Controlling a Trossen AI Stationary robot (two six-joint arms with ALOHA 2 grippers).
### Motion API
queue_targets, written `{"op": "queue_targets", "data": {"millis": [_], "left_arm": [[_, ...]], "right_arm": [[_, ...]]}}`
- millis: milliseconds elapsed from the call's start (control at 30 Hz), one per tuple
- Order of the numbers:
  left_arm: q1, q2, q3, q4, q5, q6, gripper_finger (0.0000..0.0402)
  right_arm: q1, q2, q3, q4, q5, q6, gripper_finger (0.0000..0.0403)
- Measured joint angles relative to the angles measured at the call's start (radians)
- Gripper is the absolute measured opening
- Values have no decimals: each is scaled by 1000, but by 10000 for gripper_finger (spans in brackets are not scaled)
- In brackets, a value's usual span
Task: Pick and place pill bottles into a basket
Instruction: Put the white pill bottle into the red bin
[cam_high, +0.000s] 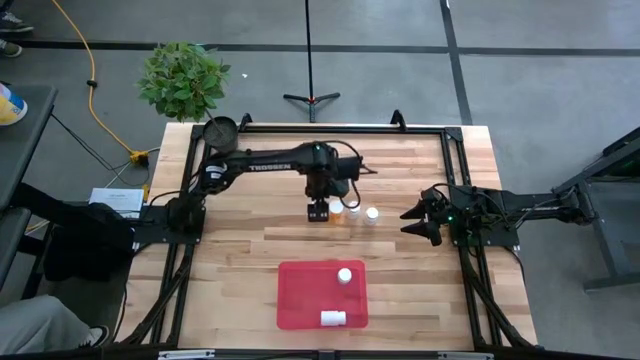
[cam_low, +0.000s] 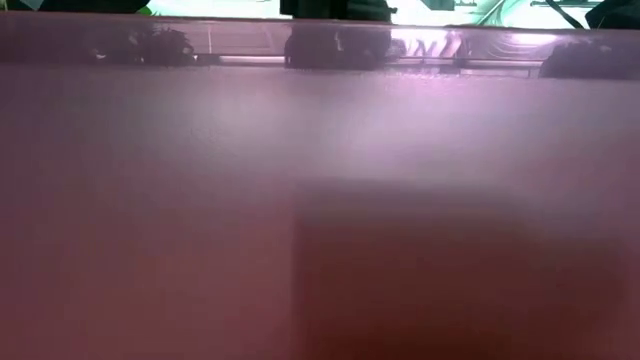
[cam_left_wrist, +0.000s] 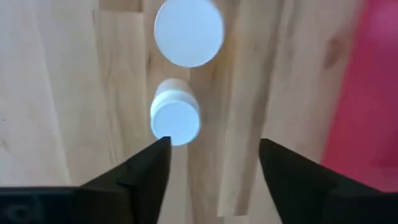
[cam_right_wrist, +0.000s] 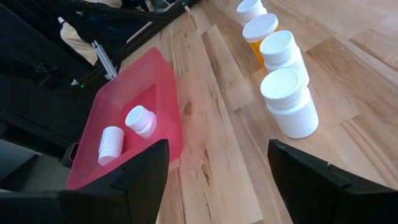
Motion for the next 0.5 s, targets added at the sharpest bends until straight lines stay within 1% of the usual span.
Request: {"op": "queue_targets", "data": {"millis": [133,267,367,500], "left_arm": [[-3,0,-68,36,-40,-8,331],[-2,0,-93,66,-48,-38,361],[-3,-2,-114,120,-49,-41,370],[-3,-2,-140,182,-49,-55,367]], "right_arm": [[0,0,0,0,0,0,264],[0,0,0,0,0,0,264],[0,0,0,0,0,-4,264],[0,0,0,0,1,-18,264]]}}
